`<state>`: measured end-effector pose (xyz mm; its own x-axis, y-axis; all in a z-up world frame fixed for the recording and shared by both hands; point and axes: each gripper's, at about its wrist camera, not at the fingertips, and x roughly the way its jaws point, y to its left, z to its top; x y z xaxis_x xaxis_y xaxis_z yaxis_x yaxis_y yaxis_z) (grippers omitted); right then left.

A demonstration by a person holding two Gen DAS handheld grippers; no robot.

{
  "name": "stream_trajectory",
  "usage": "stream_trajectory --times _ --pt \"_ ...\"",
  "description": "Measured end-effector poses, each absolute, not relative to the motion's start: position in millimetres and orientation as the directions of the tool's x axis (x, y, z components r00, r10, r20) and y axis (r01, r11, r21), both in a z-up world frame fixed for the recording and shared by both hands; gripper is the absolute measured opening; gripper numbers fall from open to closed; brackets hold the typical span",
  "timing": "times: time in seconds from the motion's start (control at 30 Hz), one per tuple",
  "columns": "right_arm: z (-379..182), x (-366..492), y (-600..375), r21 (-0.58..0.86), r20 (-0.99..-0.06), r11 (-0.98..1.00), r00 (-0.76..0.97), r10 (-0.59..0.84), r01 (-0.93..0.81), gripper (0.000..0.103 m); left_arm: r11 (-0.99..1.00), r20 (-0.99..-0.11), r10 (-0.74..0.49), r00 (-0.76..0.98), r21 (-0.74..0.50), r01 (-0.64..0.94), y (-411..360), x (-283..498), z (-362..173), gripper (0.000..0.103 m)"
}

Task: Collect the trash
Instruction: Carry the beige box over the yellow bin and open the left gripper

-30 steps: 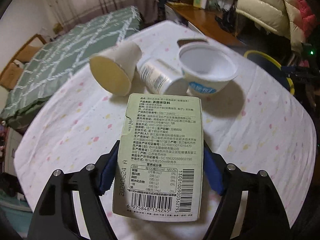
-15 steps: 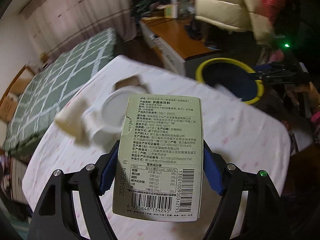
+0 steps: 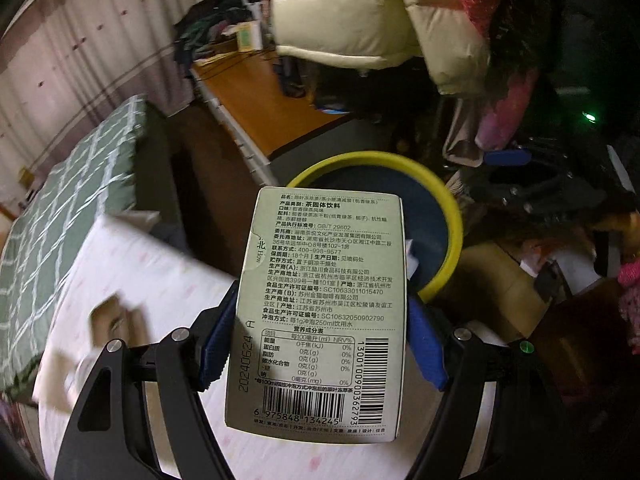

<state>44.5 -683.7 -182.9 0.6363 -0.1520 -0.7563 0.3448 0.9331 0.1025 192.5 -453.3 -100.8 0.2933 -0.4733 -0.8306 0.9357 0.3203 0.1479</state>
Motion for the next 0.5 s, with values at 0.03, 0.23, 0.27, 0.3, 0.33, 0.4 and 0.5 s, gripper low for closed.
stream_trajectory --times 0.03,0.23,0.27,0.3,0.33,0.4,0.5 --pt "-182.6 41.7 -685.9 0.102 -0.755 0.931 0.636 -0.157 0.350 0.065 0.311 -0.833 -0.473 0.288 0.148 0.939 -467.3 192.2 -104.7 0.074" --pt "-181.8 26.9 -701.2 0.099 -0.754 0.919 0.632 -0.180 0.380 0.065 0.284 -0.848 -0.469 0.247 0.120 0.951 -525.2 193.2 -130.3 0.075" --pt "-182.0 26.0 -702.5 0.099 -0.754 0.918 0.631 -0.182 0.383 0.065 0.286 -0.849 -0.468 0.247 0.119 0.951 -530.2 193.8 -134.1 0.075" --pt "-182.4 25.0 -704.0 0.099 -0.755 0.916 0.629 -0.185 0.388 0.065 0.292 -0.850 -0.465 0.249 0.118 0.949 -536.5 194.7 -138.4 0.076" --pt "-182.4 25.5 -704.6 0.100 -0.756 0.915 0.627 -0.185 0.391 0.065 0.295 -0.851 -0.463 0.247 0.114 0.949 -539.4 195.3 -141.8 0.077" --pt "-182.9 26.9 -703.4 0.102 -0.758 0.916 0.627 -0.181 0.388 0.065 0.314 -0.850 -0.468 0.244 0.098 0.944 -541.9 197.6 -145.0 0.087" --pt "-183.9 29.4 -699.5 0.101 -0.760 0.920 0.626 -0.174 0.380 0.065 0.355 -0.841 -0.485 0.239 0.060 0.933 -528.0 198.9 -140.3 0.088"
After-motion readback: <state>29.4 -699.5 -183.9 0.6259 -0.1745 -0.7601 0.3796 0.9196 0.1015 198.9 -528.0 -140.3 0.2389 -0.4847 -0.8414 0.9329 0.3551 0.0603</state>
